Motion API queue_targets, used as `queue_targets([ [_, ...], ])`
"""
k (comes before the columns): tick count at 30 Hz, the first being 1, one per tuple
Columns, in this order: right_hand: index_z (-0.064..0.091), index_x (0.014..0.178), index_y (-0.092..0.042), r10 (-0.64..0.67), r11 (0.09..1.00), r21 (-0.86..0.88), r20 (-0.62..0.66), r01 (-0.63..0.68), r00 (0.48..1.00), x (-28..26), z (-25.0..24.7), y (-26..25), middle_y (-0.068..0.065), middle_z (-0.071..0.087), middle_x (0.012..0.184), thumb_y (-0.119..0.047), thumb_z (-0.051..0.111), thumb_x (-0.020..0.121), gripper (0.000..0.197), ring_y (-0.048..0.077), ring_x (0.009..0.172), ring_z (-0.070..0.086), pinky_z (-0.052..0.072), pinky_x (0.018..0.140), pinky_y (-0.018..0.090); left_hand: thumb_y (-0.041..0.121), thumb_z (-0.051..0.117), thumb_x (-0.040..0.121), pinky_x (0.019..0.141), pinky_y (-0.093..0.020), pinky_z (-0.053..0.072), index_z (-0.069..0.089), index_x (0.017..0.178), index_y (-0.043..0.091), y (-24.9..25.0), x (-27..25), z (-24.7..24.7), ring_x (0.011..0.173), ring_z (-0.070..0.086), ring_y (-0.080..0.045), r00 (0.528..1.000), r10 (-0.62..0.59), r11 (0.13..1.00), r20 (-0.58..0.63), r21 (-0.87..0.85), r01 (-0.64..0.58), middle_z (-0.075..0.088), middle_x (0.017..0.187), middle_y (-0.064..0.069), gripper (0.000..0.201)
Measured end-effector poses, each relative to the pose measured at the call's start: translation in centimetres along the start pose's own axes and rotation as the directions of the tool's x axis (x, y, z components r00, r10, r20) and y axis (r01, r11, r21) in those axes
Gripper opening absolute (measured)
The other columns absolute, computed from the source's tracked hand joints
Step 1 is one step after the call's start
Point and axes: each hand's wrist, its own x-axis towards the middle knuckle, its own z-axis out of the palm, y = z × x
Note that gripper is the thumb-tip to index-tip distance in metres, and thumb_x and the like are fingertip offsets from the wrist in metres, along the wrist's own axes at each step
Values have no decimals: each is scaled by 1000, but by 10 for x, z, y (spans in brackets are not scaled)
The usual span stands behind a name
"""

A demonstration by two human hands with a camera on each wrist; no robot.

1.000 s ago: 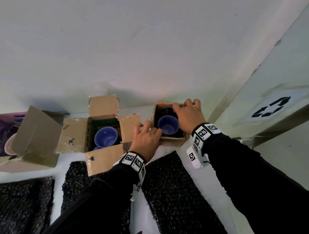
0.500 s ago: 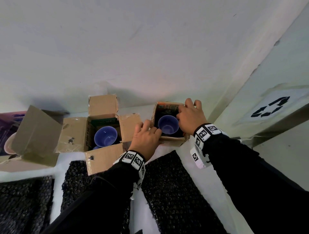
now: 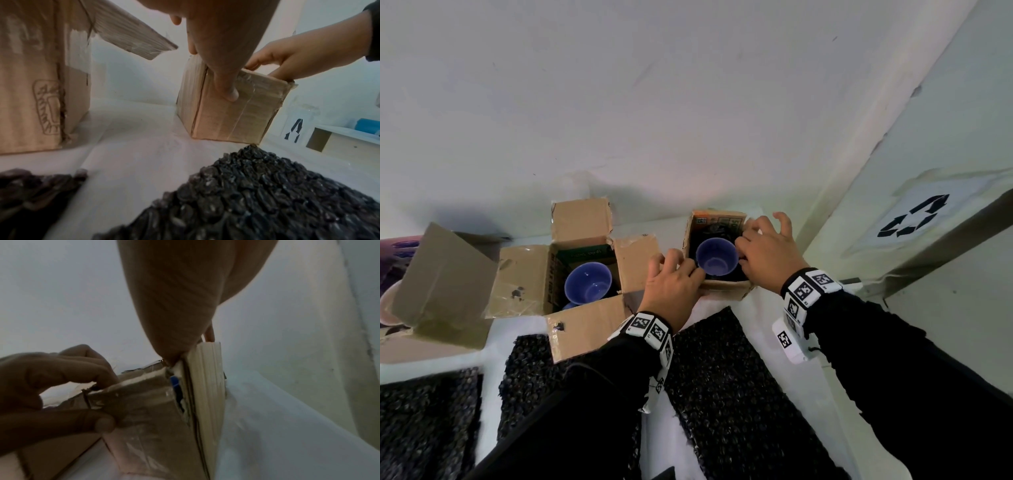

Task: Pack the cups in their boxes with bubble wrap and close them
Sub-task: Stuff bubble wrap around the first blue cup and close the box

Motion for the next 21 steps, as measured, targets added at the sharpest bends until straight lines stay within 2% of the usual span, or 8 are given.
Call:
queue_targets([
  [2, 59, 98, -23, -2, 1000, 15, -34, 3, 999, -7, 2, -3, -1, 66, 104, -26, 50, 88, 14, 26, 123, 39, 6, 106, 54, 36, 77, 72, 83, -42, 30, 60, 86, 21, 2, -1, 0, 96, 46, -26, 1000, 4, 1000, -12, -1, -4, 62, 82, 4, 27],
  [7, 52, 102, -24, -22, 998, 50, -29, 23, 999, -10, 5, -1, 6, 61, 115, -25, 42, 91, 15, 29, 130, 35, 0, 105, 56, 31, 80, 69, 87, -44, 29, 63, 75, 21, 2, 2, -9, 97, 55, -27, 998, 30, 999, 47, 12, -30, 65, 73, 7, 21],
  [9, 59, 98, -23, -35, 997, 67, -113, 42, 993, -14, 4, -2, 1, 67, 103, -28, 41, 93, 19, 26, 122, 43, 11, 103, 52, 31, 79, 69, 89, -45, 28, 64, 75, 23, 3, 2, -10, 100, 55, -27, 997, 38, 999, 65, 15, -39, 65, 75, 7, 19],
  [12, 63, 93, -28, -55, 981, 171, -221, 94, 974, -23, 6, -16, -9, 64, 95, -38, 37, 94, 28, 22, 109, 50, 24, 92, 44, 36, 75, 71, 90, -46, 26, 68, 83, 27, 4, 0, -6, 107, 45, -27, 999, -28, 999, 43, -14, 29, 63, 91, 7, 16],
  [14, 64, 92, -30, -109, 968, 200, -208, 152, 972, -29, 12, -27, -11, 62, 92, -47, 42, 89, 29, 20, 98, 53, 25, 87, 42, 32, 70, 74, 89, -46, 24, 69, 86, 30, 1, -2, -4, 106, 41, -26, 998, -48, 999, 39, -18, 48, 62, 93, 9, 12],
  [15, 65, 91, -29, -127, 965, 200, -207, 169, 970, -32, 16, -31, -10, 63, 89, -46, 50, 86, 23, 20, 94, 55, 25, 85, 41, 27, 68, 75, 89, -46, 24, 68, 86, 30, 0, -3, -3, 105, 41, -26, 998, -33, 999, 54, -19, 34, 61, 91, 11, 12],
  [18, 65, 83, -28, -97, 971, 193, -214, 140, 972, -35, 25, -37, -11, 63, 78, -27, 71, 76, 9, 22, 87, 58, 24, 83, 40, 20, 63, 75, 94, -49, 23, 67, 84, 30, -3, -2, -7, 107, 40, -24, 992, 2, 1000, 124, 4, -3, 61, 85, 14, 15],
  [21, 69, 80, -31, -25, 984, 168, -164, 53, 986, -36, 25, -41, -13, 62, 75, -25, 71, 76, 7, 20, 93, 56, 21, 84, 41, 22, 59, 79, 98, -53, 18, 68, 88, 31, 2, 3, -11, 112, 42, -26, 983, -19, 999, 180, 32, 13, 62, 92, 11, 16],
])
